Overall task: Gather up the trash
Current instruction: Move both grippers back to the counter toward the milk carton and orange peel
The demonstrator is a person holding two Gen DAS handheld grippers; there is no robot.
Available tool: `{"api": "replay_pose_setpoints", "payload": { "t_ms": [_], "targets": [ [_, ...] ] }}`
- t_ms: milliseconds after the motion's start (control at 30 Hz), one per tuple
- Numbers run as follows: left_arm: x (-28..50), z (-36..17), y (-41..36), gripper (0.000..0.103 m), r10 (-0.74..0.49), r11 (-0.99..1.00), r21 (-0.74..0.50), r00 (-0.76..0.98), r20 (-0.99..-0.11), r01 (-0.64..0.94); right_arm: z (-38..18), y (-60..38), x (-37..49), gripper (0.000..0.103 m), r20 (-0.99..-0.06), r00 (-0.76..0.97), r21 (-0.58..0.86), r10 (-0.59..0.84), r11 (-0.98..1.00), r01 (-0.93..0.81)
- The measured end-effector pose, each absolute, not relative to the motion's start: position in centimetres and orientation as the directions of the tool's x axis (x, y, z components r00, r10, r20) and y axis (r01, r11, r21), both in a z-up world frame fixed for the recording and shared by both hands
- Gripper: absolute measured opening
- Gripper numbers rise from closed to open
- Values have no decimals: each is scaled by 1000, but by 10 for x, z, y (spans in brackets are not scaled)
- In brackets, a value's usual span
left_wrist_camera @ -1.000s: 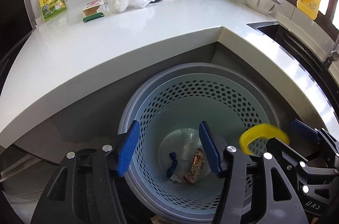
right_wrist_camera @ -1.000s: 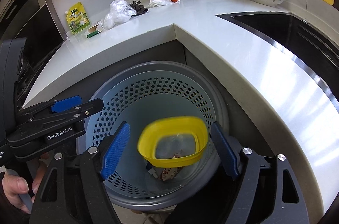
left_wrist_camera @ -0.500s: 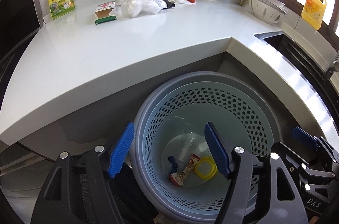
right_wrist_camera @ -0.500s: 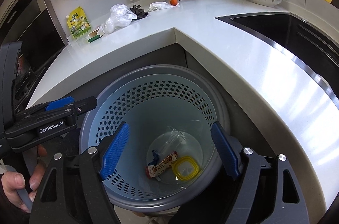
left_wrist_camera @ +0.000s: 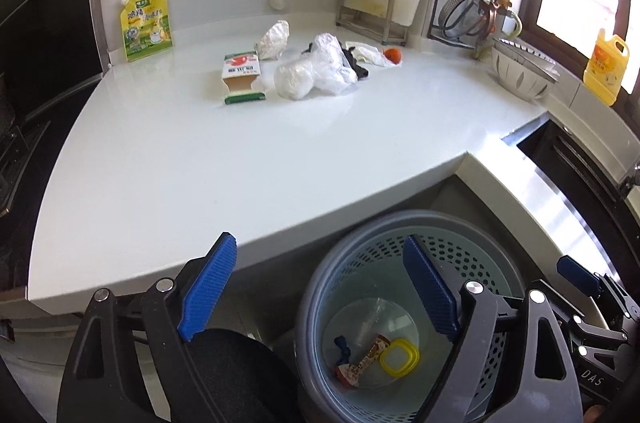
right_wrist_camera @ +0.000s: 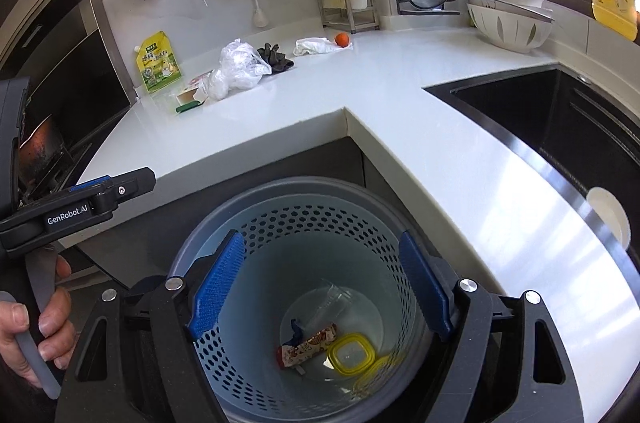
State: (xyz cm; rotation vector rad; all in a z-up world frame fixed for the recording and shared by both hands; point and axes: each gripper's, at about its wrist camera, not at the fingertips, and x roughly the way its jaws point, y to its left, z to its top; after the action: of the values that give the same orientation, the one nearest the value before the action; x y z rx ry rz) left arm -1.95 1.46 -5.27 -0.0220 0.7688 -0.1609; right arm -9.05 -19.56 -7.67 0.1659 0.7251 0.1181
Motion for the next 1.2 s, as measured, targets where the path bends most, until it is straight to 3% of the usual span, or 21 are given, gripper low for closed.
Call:
{"api": "replay_pose_setpoints", "payload": {
  "t_ms": [333,533,900,1200],
  "targets": [
    [46,-14,49,91,-83,997,-59,761,-643,58,-33,-202,-14,76,-624,758,179,190,979,-98],
    [107,-8,73,91,-46,997,-74,752,-658,-3,-15,-204,43,76,-619,765,138,176,984,-114],
    [208,-36,94,91,29,996,-36,690,-723,-80,-20,-203,156,76,-654,738,106,169,986,-132],
    [249,-56,97,91,18,995,-48,637,-770,-86,-35,-210,234,76,-685,705,133,184,983,-128]
  ]
}}
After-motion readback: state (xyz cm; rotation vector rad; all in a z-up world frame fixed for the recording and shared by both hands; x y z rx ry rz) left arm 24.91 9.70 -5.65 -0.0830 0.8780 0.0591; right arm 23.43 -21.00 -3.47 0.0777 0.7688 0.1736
